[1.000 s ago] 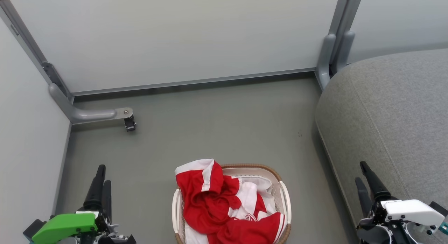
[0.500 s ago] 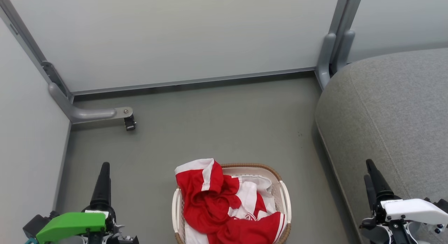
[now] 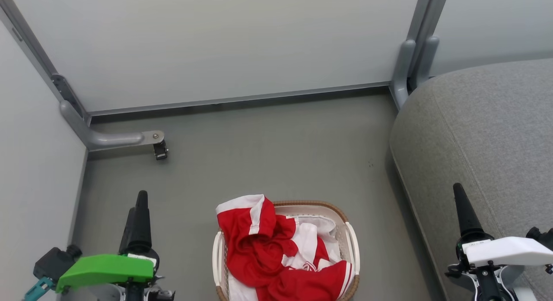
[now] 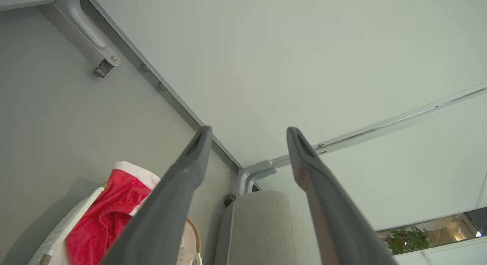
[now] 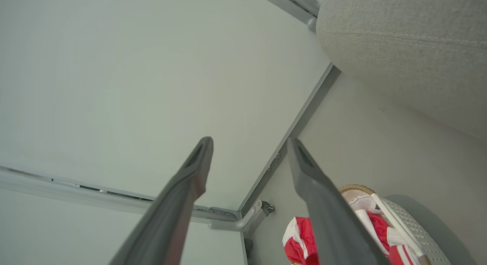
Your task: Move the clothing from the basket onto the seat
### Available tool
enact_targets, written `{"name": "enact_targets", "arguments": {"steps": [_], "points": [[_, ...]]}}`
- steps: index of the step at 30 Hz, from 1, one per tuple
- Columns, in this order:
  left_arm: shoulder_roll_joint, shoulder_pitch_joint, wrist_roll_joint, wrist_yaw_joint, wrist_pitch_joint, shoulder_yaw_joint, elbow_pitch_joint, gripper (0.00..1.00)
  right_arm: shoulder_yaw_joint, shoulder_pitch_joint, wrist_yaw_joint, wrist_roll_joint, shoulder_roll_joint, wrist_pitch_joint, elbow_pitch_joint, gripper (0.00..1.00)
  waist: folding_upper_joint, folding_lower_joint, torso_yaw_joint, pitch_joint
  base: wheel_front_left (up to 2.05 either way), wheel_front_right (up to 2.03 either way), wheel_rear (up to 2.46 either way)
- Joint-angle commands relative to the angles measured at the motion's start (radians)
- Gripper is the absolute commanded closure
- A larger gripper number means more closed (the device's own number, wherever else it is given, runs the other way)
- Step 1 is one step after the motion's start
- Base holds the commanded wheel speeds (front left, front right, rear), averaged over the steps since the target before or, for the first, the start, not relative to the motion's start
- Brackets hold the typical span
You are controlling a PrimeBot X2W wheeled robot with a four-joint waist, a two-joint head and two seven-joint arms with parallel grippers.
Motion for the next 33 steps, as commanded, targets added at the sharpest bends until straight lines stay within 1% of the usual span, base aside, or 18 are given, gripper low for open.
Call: {"name": "enact_targets", "arguments": {"steps": [1,9,15,23,33], "points": [[0.005,0.001,0.05,0.006,-0.011,-0.014,-0.026,0.0,0.004,0.002,0.0,-0.039,-0.007,-0.012,-0.026,0.0,0.0,0.0,0.0,0.0,0.0,0.0,0.0],[0.006,0.009,0.193,0.035,-0.038,-0.056,-0.051,0.0,0.007,0.014,0.0,-0.193,-0.008,-0.039,-0.044,0.0,0.0,0.0,0.0,0.003,0.0,0.0,0.0],[0.007,0.023,0.283,0.044,-0.057,-0.074,-0.056,0.0,0.011,0.018,0.0,-0.273,-0.009,-0.058,-0.03,0.0,0.0,0.0,-0.001,0.003,0.0,0.0,0.0],[0.007,0.033,0.392,0.059,-0.08,-0.096,-0.046,0.0,0.026,0.023,0.0,-0.41,-0.01,-0.082,-0.042,0.0,0.0,0.0,0.0,0.006,0.0,0.0,0.0],[0.008,0.046,0.498,0.072,-0.107,-0.115,-0.03,0.0,0.042,0.035,0.0,-0.535,-0.012,-0.109,-0.036,0.0,0.0,0.0,0.002,0.006,0.0,0.0,0.0]]}}
